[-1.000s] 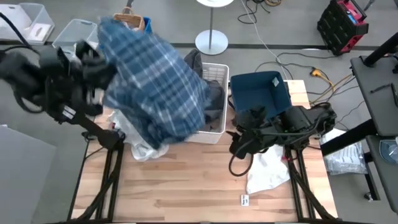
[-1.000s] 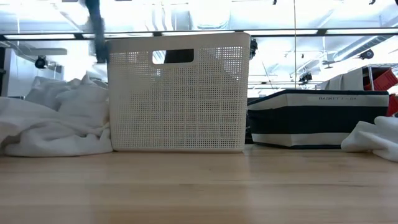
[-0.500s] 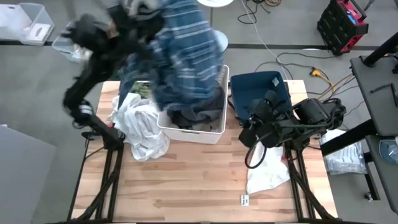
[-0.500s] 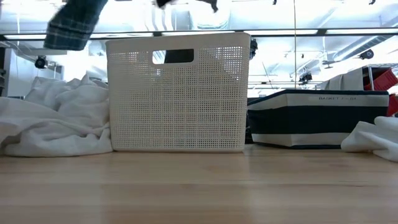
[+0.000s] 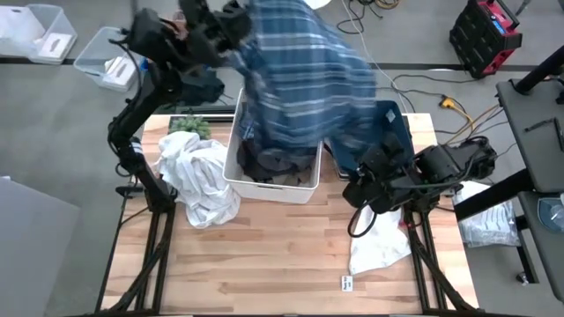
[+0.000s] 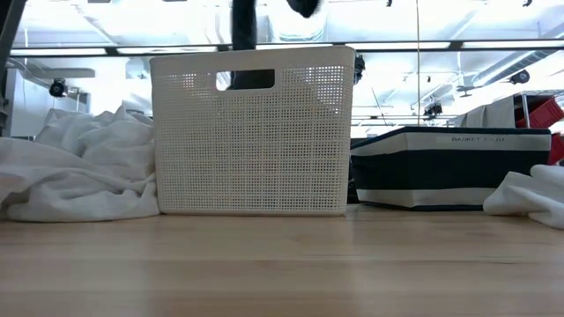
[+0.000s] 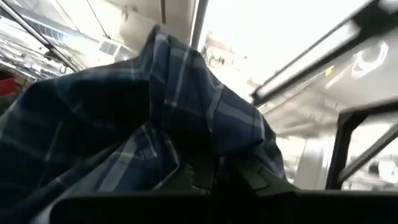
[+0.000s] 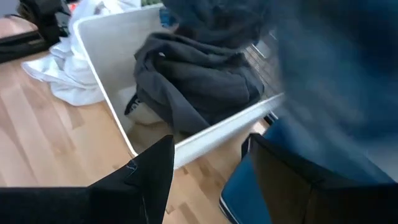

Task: Sort clothes
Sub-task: Put the blue plaid cloth into the white bin

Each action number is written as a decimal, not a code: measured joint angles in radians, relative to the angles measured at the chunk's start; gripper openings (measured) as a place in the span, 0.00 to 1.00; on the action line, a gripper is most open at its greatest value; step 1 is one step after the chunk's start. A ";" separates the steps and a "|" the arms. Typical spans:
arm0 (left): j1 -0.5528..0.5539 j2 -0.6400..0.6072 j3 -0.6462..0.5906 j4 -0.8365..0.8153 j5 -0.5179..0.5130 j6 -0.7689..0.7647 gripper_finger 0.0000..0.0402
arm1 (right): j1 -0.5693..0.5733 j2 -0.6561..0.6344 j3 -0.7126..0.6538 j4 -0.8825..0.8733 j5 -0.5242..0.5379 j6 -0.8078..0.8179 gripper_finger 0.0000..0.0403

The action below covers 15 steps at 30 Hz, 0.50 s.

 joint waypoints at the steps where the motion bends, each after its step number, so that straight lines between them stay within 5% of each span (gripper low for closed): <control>1: 0.000 -0.006 0.001 0.019 -0.017 -0.024 0.00 | 0.000 -0.010 -0.022 0.000 0.000 0.012 0.50; 4: -0.003 -0.023 0.005 0.008 -0.031 -0.047 0.00 | 0.000 -0.046 -0.090 0.001 0.018 0.058 0.50; 11: 0.014 -0.076 -0.004 -0.612 -0.146 0.165 0.00 | 0.011 -0.152 -0.210 0.009 0.026 0.164 0.50; 15: 0.014 -0.112 -0.006 -0.776 -0.190 0.264 0.00 | 0.011 -0.204 -0.267 0.032 0.029 0.190 0.50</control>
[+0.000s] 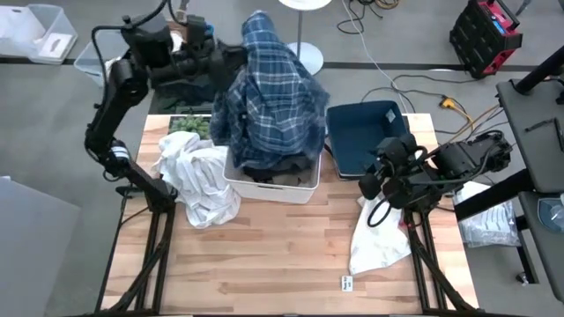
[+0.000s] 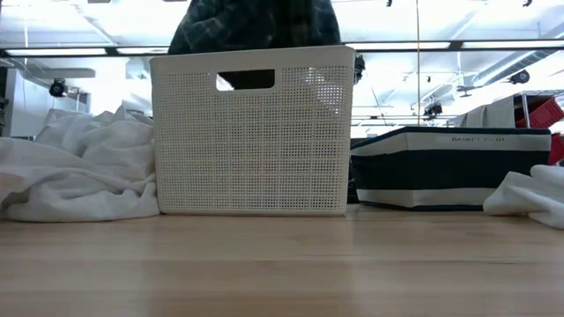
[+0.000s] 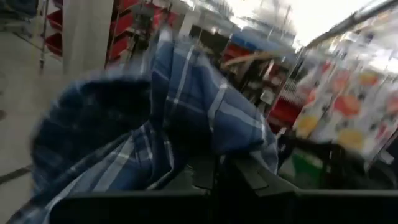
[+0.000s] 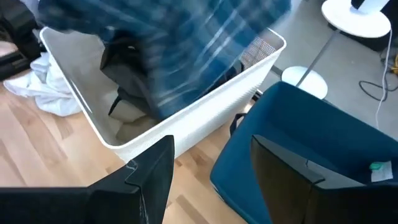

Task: Sort clothes
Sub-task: Put the blue plaid cloth into the white bin

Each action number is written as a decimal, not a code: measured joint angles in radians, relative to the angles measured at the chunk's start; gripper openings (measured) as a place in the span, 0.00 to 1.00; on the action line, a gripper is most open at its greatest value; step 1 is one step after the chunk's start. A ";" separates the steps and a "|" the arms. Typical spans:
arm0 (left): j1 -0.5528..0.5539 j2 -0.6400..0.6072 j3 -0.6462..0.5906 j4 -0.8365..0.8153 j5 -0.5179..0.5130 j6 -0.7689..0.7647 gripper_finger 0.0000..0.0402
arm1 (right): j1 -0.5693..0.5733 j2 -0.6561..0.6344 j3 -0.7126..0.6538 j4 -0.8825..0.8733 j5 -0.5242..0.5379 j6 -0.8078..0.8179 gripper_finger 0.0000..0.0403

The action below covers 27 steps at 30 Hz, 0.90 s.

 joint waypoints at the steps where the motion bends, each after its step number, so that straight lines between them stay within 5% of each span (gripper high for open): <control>1: 0.000 0.002 0.000 -0.046 -0.003 0.022 0.00 | 0.000 -0.008 -0.012 0.013 0.009 -0.001 0.50; 6: -0.013 0.056 -0.042 -0.180 0.001 0.045 0.00 | 0.000 -0.040 -0.060 0.065 0.039 -0.011 0.50; 12: -0.063 0.081 -0.146 0.236 0.219 -0.097 0.00 | 0.000 -0.044 -0.093 0.064 0.047 0.012 0.50; 19: -0.024 0.058 -0.246 0.081 0.197 -0.010 0.00 | 0.000 -0.038 -0.106 0.064 0.040 0.040 0.50; 22: 0.009 0.014 -0.288 -0.098 0.068 0.059 0.00 | 0.000 -0.037 -0.107 0.064 0.040 0.045 0.50; 27: 0.041 0.017 -0.368 -0.419 -0.454 0.220 0.00 | 0.000 -0.037 -0.107 0.064 0.040 0.056 0.50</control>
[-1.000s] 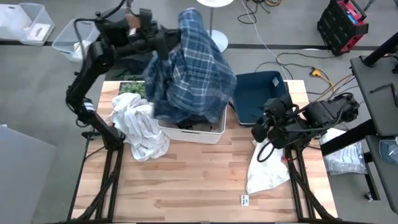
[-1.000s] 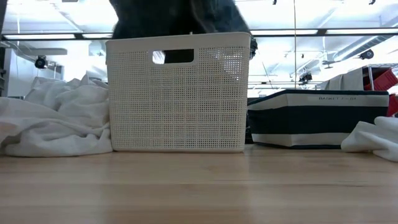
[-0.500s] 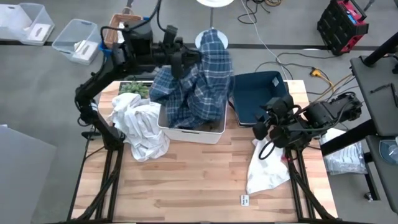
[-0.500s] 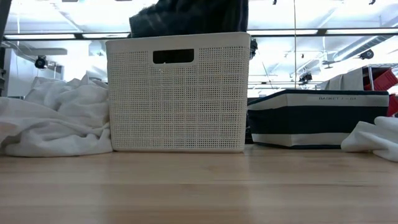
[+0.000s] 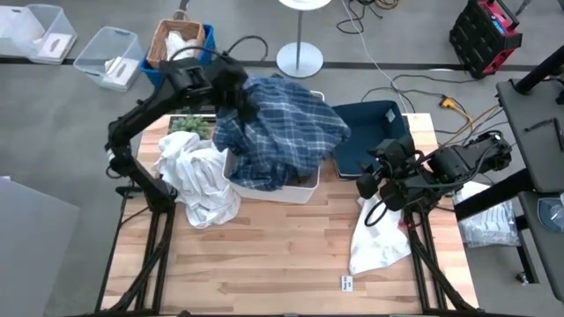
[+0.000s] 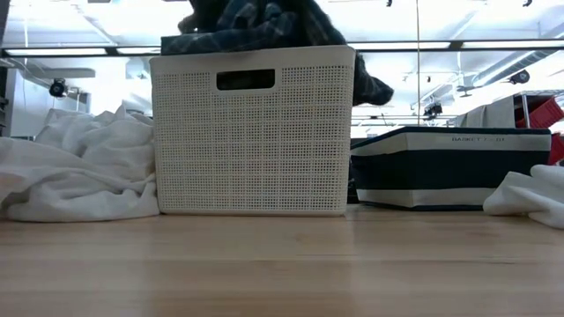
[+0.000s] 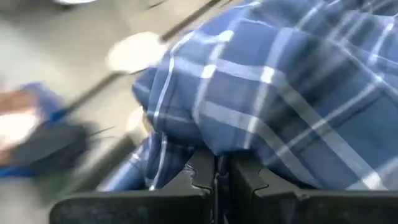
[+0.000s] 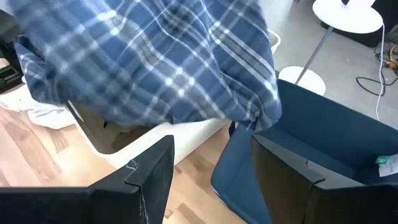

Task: Sort clothes
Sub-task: Put the blue plaid cloth into the white bin

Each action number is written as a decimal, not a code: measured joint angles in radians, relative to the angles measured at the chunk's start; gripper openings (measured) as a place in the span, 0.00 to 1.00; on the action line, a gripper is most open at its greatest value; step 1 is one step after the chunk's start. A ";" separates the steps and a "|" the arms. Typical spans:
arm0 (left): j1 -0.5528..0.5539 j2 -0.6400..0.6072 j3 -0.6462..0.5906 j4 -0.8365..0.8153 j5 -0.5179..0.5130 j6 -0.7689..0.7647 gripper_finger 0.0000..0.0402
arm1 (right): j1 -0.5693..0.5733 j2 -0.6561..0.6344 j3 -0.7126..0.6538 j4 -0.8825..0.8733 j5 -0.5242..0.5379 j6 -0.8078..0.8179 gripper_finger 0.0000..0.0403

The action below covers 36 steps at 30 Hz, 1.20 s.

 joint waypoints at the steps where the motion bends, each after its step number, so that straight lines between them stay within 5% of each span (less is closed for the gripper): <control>1: 0.005 0.000 -0.022 0.012 -0.039 0.000 0.00 | 0.000 0.000 0.000 0.000 0.003 -0.001 0.50; 7: -0.016 0.007 -0.171 0.256 0.251 0.028 0.00 | -0.003 0.002 0.000 -0.001 0.015 0.005 0.50; 12: -0.027 0.050 -0.295 0.086 0.070 0.013 0.00 | -0.003 0.003 0.000 0.000 0.005 0.027 0.50; 15: -0.020 0.051 -0.309 0.015 0.066 -0.034 0.04 | -0.003 0.008 0.000 0.000 -0.002 0.028 0.50; 20: -0.023 0.045 -0.137 -0.085 0.178 -0.002 0.22 | -0.003 0.007 0.000 0.000 -0.025 0.047 0.50; 26: -0.023 0.065 0.205 -0.235 0.163 0.096 0.46 | -0.003 0.007 0.000 0.000 -0.029 0.051 0.50; 28: -0.021 0.066 0.282 -0.186 0.263 0.140 0.50 | -0.003 0.007 0.000 0.000 -0.030 0.052 0.50; 31: -0.031 0.080 0.303 -0.055 0.497 0.185 0.47 | -0.003 0.007 0.000 -0.001 -0.029 0.052 0.50; 36: -0.097 0.185 0.193 -0.038 0.498 0.304 0.15 | -0.003 0.007 0.000 -0.002 -0.027 0.052 0.50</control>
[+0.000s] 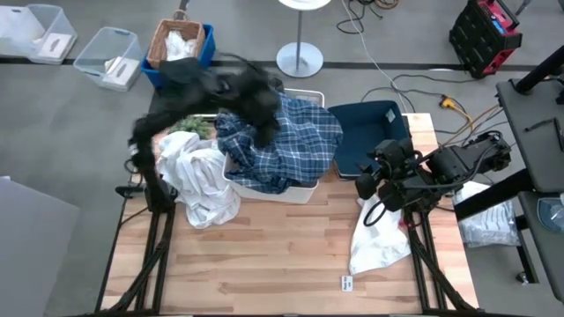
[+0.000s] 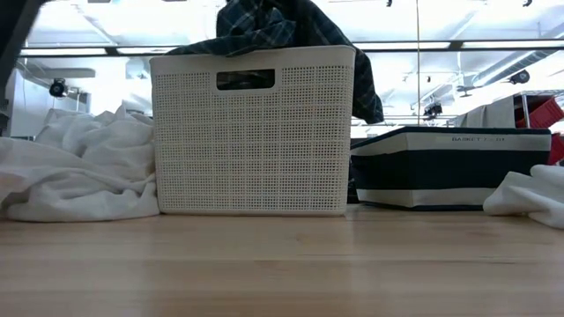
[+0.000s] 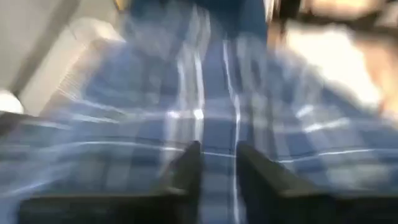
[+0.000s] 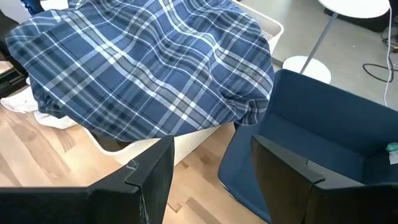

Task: Sort clothes
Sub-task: Put the blue plaid cloth into the white bin

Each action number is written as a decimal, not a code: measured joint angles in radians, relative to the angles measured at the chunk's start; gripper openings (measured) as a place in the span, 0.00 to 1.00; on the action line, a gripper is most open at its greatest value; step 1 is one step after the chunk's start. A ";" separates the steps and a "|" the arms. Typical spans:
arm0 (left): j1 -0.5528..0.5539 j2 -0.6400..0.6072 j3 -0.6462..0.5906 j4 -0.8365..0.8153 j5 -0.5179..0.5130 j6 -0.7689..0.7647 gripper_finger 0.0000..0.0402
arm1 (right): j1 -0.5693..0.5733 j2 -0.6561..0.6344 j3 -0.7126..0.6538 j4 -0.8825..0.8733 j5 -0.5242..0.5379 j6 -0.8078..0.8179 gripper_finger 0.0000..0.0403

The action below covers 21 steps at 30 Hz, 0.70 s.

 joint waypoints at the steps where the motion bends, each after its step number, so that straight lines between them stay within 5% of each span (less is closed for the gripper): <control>1: -0.011 0.023 -0.038 0.013 -0.003 0.003 0.08 | 0.000 0.000 0.000 0.000 0.000 0.000 0.50; 12: 0.037 0.140 -0.498 0.261 -0.063 -0.090 0.00 | 0.000 0.000 0.000 -0.001 0.002 0.000 0.50; 21: 0.042 0.303 -0.623 0.364 -0.069 -0.142 0.00 | 0.000 0.000 0.000 -0.004 0.008 0.000 0.50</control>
